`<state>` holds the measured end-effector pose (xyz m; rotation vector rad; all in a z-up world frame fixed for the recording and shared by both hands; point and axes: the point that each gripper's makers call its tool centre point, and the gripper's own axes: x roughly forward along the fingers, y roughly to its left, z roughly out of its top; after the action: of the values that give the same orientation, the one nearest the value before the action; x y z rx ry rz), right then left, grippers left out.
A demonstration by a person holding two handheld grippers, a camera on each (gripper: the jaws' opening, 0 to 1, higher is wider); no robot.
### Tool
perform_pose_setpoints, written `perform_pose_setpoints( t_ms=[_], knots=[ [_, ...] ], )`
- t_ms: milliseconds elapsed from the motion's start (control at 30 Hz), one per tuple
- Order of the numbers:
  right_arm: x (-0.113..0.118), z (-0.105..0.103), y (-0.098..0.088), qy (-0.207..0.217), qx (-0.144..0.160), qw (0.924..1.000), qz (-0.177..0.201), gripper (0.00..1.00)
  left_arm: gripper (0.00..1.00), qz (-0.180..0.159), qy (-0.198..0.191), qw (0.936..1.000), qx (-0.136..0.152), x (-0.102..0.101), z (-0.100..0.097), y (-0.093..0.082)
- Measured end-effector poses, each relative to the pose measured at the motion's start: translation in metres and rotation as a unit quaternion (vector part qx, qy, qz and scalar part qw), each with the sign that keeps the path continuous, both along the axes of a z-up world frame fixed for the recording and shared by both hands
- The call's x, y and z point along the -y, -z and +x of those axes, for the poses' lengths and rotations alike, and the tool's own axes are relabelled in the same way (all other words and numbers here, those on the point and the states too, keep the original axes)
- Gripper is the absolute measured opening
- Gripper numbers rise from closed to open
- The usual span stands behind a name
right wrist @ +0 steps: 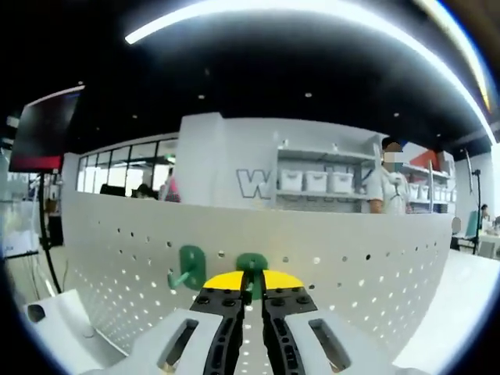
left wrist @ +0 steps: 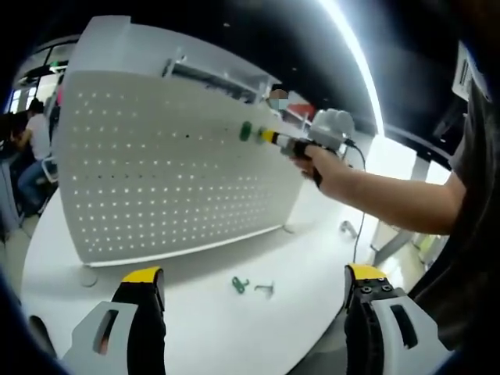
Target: Insert the hook assembly into the mounting plate slot until the hook locks in place.
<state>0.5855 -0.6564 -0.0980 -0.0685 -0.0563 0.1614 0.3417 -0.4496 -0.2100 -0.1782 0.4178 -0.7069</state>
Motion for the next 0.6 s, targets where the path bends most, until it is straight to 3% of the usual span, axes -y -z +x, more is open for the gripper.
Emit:
perform_pose_setpoints(
  t_ms=[133, 367, 600],
  knots=[
    [0.001, -0.005, -0.006, -0.009, -0.001, 0.9977, 0.067, 0.09, 0.97, -0.002, -0.001, 1.0, 0.002, 0.001, -0.002, -0.002],
    [-0.001, -0.016, -0.016, -0.007, 0.012, 0.9993, 0.033, 0.09, 0.97, 0.004, -0.002, 1.0, -0.001, 0.001, -0.005, 0.0],
    [0.001, -0.025, -0.015, -0.01, 0.006, 0.9992, 0.039, 0.12, 0.97, 0.008, 0.0, 1.0, 0.005, 0.002, -0.007, -0.003]
  ],
)
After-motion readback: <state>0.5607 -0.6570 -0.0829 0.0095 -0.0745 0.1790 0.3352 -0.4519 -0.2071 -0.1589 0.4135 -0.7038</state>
